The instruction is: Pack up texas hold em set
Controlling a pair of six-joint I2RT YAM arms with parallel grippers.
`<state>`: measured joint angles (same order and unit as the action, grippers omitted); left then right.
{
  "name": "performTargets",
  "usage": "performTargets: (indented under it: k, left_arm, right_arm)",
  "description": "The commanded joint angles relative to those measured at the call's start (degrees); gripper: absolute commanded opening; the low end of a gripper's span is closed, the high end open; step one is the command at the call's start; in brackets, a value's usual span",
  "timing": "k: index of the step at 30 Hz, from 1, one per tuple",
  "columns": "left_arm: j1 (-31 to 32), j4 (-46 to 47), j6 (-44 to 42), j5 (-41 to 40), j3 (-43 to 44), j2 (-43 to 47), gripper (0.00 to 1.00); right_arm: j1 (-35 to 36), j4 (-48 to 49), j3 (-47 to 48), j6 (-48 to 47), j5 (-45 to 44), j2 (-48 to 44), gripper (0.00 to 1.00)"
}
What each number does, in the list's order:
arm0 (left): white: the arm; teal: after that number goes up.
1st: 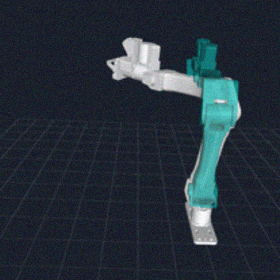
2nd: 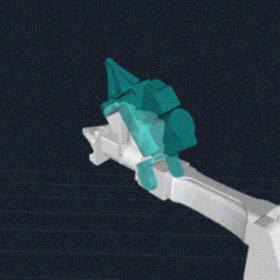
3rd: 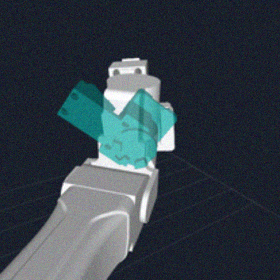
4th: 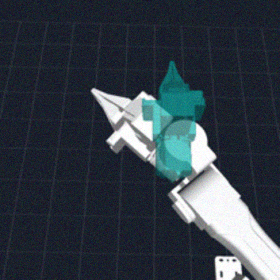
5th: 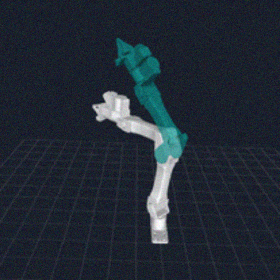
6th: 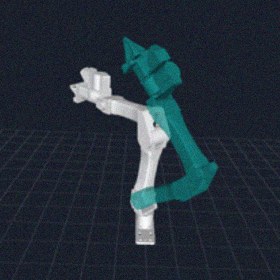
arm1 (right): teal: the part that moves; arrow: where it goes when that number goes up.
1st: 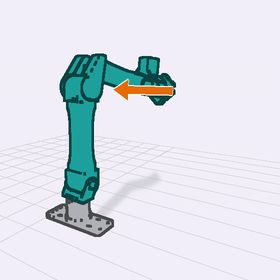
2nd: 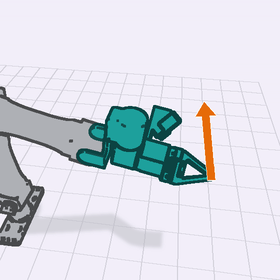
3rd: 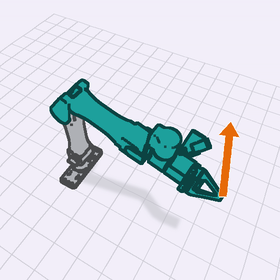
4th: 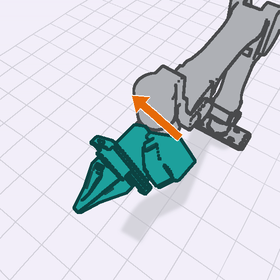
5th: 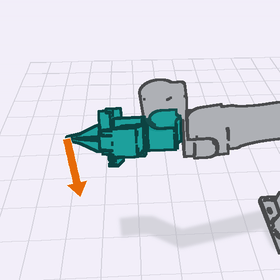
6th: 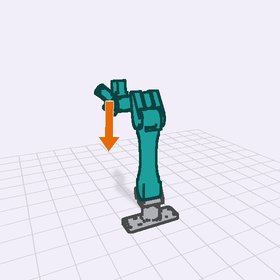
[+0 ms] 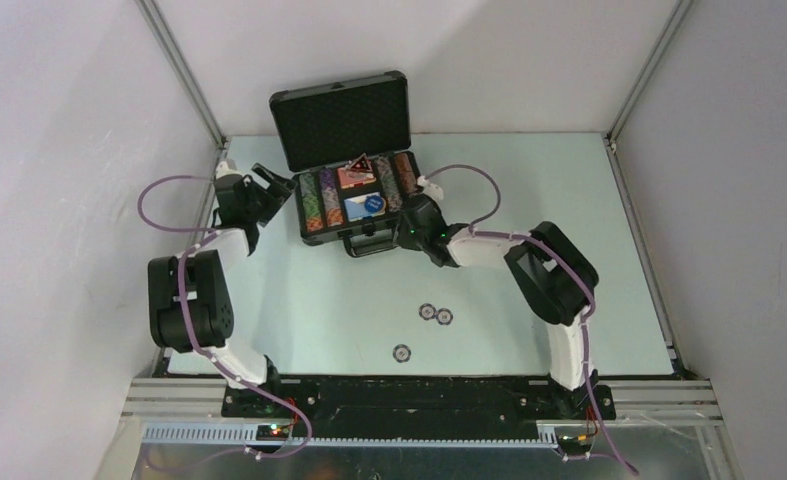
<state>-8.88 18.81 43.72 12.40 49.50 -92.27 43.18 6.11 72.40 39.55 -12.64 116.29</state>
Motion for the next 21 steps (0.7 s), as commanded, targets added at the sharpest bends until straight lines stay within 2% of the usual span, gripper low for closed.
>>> performTargets:
  k: [1, 14, 18, 21]
  left_arm:
    - [0.1, 1.6, 0.7, 0.8, 1.9, -1.6, 0.87]
    - [1.0, 0.7, 0.1, -6.1, 1.0, 0.5, 0.84]
    - [-0.2, 0.6, 2.1, -7.0, 3.4, -0.3, 0.84]
    - [-2.0, 0.0, 3.9, -7.3, 6.4, -1.5, 0.84]
  right_arm:
    - [-6.4, -9.7, -7.4, 2.8, -9.9, -6.1, 0.00]
    - [-9.1, -7.0, -15.2, 1.0, -8.8, -13.4, 0.00]
    - [-12.0, -5.1, -15.3, -1.2, -4.5, -16.5, 0.14]
    - [-13.7, -4.2, -15.3, -3.0, -2.2, -18.6, 0.20]
